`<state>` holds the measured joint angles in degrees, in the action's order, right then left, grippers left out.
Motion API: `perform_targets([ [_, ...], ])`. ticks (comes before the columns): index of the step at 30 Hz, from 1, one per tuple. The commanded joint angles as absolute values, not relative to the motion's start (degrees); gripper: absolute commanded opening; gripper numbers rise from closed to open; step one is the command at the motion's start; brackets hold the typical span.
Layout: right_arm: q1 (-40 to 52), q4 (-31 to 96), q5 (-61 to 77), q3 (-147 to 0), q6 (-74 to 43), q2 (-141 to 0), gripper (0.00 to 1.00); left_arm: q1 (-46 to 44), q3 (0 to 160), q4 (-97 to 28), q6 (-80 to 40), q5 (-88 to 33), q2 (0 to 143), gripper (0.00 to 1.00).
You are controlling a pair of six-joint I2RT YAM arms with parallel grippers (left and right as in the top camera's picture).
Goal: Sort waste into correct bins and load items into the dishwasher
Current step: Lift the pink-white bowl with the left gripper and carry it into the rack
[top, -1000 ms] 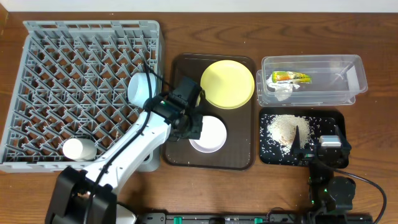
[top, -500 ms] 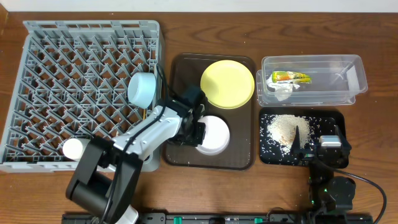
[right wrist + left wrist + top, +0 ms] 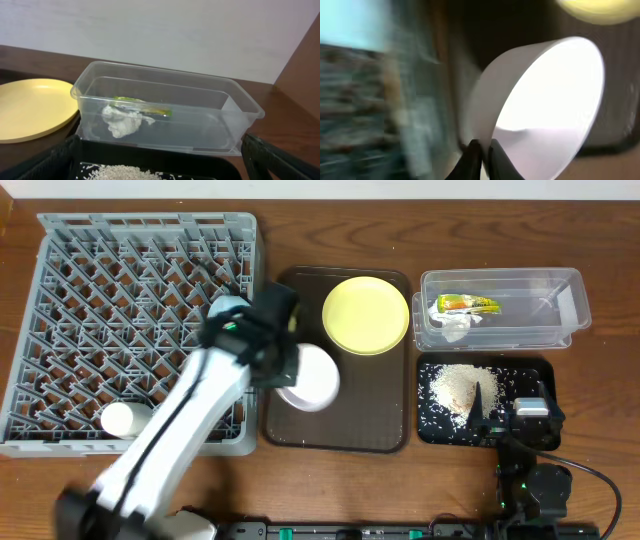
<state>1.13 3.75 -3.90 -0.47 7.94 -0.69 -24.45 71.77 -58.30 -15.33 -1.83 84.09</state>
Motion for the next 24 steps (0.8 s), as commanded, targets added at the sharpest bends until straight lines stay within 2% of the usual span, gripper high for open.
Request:
perform_targets([
  [1,0.71,3.86,-4.05,-0.32,7.35,-0.38,0.99,-24.16,72.86,-59.68,-15.05,11.62,78.3,0.08],
  [5,0.71,3.84,-4.03,-0.32,7.35,-0.38,0.99,-24.16,72.86,-61.08,-14.61,11.9,75.81,0.08],
  [13,0.71,3.84,-4.05,-0.32,7.35,-0.38,0.99,-24.12,72.88,-70.28,-20.29,36.07,73.38,0.08],
  [24,0.71,3.86,-4.03,-0.32,7.35,-0.38,0.99,-24.12,71.57,-71.57,-24.56,51.57,75.11,0.08],
])
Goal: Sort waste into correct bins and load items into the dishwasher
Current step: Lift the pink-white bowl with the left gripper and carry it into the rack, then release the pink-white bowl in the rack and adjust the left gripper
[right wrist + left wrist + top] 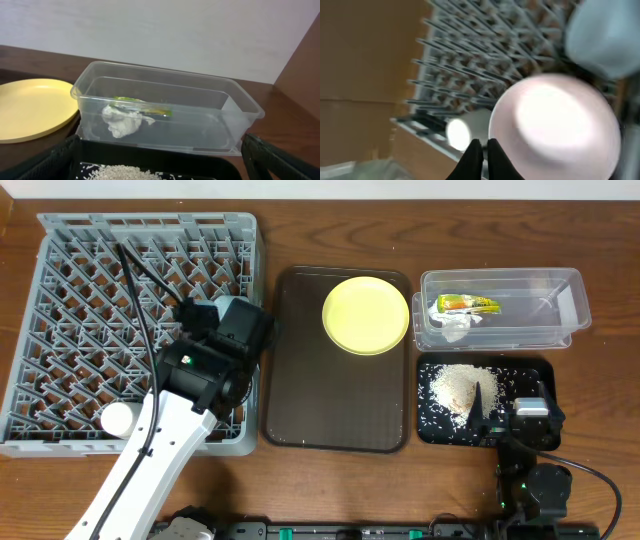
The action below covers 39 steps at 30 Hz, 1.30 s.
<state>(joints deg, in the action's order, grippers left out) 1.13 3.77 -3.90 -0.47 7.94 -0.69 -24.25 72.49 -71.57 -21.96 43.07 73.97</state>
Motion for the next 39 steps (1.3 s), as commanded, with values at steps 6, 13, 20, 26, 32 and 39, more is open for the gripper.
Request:
perform_targets([
  [6,0.71,3.84,-4.05,-0.32,7.35,-0.38,0.99,-24.12,70.76,-71.59,-26.92,51.35,80.12,0.08],
  [13,0.71,3.84,-4.05,-0.32,7.35,-0.38,0.99,-22.68,71.07,-70.02,-30.33,39.03,78.81,0.28],
  [20,0.71,3.84,-4.05,-0.32,7.33,-0.38,0.99,-8.36,71.16,-64.34,-26.89,21.37,69.56,0.47],
  [26,0.71,3.84,-4.03,-0.32,7.35,-0.38,0.99,9.98,71.13,-62.67,-19.57,-0.67,67.57,0.52],
  [32,0.71,3.86,-4.05,-0.32,7.35,-0.38,0.99,22.02,71.09,-62.89,-9.87,-16.36,71.5,0.53],
  [39,0.71,3.86,-4.05,-0.32,7.35,-0.38,0.99,27.11,70.83,-65.28,-1.96,-24.32,78.74,0.53],
])
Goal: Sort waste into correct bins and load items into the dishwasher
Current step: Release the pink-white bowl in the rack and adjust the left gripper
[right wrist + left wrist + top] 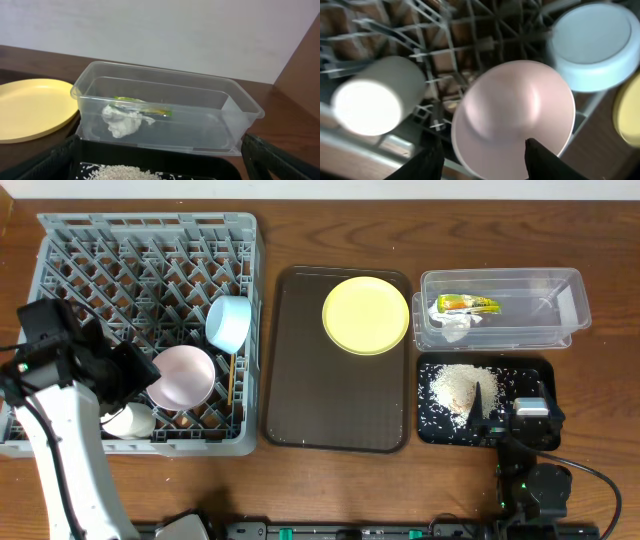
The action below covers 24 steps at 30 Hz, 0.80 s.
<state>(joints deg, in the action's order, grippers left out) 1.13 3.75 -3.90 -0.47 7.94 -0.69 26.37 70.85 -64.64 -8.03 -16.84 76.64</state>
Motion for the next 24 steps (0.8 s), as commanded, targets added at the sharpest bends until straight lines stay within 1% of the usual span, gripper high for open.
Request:
perform_targets([
  [1,0.71,3.84,-4.05,-0.32,7.35,-0.38,0.99,27.11,70.65,-65.6,-1.91,-24.38,80.03,0.53],
  [2,0.71,3.84,-4.05,-0.32,7.35,-0.38,0.99,27.11,70.52,-65.78,-1.91,-24.01,80.97,0.52],
  [4,0.71,3.84,-4.05,-0.32,7.35,-0.38,0.99,27.11,70.22,-66.0,-1.93,-23.05,83.22,0.47],
  [5,0.71,3.84,-4.05,-0.32,7.35,-0.38,0.99,27.24,70.17,-66.17,-1.93,-22.9,84.44,0.42],
  [9,0.71,3.84,-4.03,-0.32,7.35,-0.38,0.99,27.42,70.17,-66.04,-1.96,-22.94,87.33,0.31],
  [13,0.71,3.84,-4.05,-0.32,7.35,-0.38,0.99,27.59,70.19,-65.95,-1.98,-22.98,87.37,0.28],
  [18,0.71,3.84,-4.05,-0.32,7.35,-0.38,0.99,27.97,70.65,-66.32,-1.91,-26.39,84.79,0.29],
  [19,0.71,3.84,-4.05,-0.32,7.35,-0.38,0.99,28.01,70.91,-66.32,-1.91,-26.26,83.9,0.3],
  [22,0.71,3.84,-4.03,-0.32,7.35,-0.38,0.99,28.84,71.26,-66.37,-2.17,-22.15,80.82,0.37],
  [24,0.71,3.84,-4.05,-0.32,7.35,-0.38,0.99,29.63,71.24,-66.83,-2.24,-16.88,79.42,0.38],
])
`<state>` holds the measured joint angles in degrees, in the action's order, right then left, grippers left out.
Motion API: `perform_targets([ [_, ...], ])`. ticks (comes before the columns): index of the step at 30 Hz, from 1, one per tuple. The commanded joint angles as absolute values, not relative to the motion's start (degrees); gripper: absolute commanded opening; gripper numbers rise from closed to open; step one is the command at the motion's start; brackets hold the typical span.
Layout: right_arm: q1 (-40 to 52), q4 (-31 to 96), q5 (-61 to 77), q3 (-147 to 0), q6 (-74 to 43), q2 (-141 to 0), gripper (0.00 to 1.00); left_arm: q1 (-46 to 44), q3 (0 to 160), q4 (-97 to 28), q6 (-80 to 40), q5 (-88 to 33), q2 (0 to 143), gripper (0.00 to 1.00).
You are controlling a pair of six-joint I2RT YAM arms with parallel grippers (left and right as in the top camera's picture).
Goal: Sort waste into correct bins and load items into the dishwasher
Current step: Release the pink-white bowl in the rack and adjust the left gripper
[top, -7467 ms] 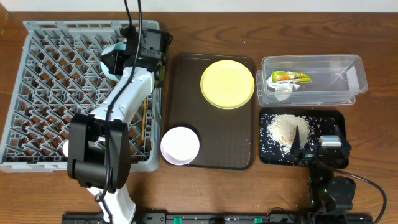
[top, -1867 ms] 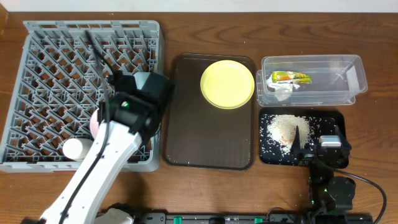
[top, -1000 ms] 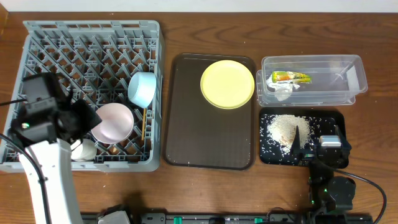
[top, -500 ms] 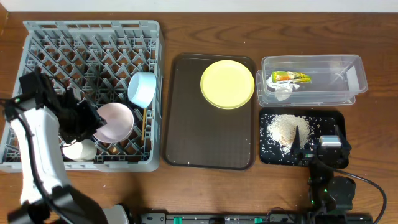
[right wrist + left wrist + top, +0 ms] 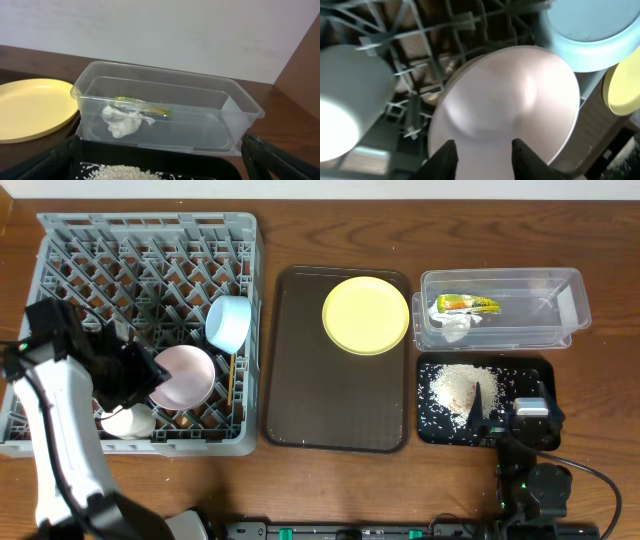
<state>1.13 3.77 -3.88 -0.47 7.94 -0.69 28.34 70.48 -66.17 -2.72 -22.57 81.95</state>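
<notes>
A pale pink bowl [image 5: 185, 376] leans on its side in the grey dish rack [image 5: 60, 260], beside a light blue bowl [image 5: 228, 322] and a white cup [image 5: 125, 420]. My left gripper [image 5: 150, 380] hangs just left of the pink bowl. In the left wrist view it [image 5: 482, 160] is open, and the bowl's underside [image 5: 510, 95] fills the gap between and beyond the fingers. A yellow plate [image 5: 365, 313] lies on the brown tray [image 5: 330, 410]. My right gripper [image 5: 160, 167] stays open above the black bin [image 5: 540, 370] of rice.
A clear bin [image 5: 560, 290] at the right holds a yellow-green wrapper [image 5: 466, 304] and a crumpled tissue [image 5: 122, 120]. A thin stick [image 5: 231, 380] stands in the rack next to the pink bowl. The rack's prongs surround the left gripper.
The left gripper's fingers stand closer together and nearer the pink bowl's underside, though still open. The arm shifted slightly over the rack. The bowl and the right arm have not moved.
First the left gripper was shut on the pale bowl's rim over the brown tray. It then held the bowl over the rack's right side. Later the bowl leaned in the rack by the blue bowl with the gripper open, as it is now.
</notes>
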Motion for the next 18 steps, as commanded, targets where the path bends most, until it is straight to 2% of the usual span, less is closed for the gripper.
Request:
perform_targets([
  [1,0.71,3.84,-4.03,-0.32,7.35,-0.38,0.99,29.91,71.18,-67.02,-2.79,-13.91,79.09,0.39],
  [9,0.71,3.84,-4.03,-0.32,7.35,-0.38,0.99,30.2,68.01,-65.89,-4.36,-11.68,82.21,0.39],
  [13,0.71,3.84,-4.05,-0.32,7.35,-0.38,0.99,30.2,67.85,-64.95,-2.7,-17.23,84.75,0.39],
  [18,0.71,3.84,-4.05,-0.32,7.35,-0.38,0.99,30.2,67.7,-64.84,-2.11,-18.61,86.91,0.38],
])
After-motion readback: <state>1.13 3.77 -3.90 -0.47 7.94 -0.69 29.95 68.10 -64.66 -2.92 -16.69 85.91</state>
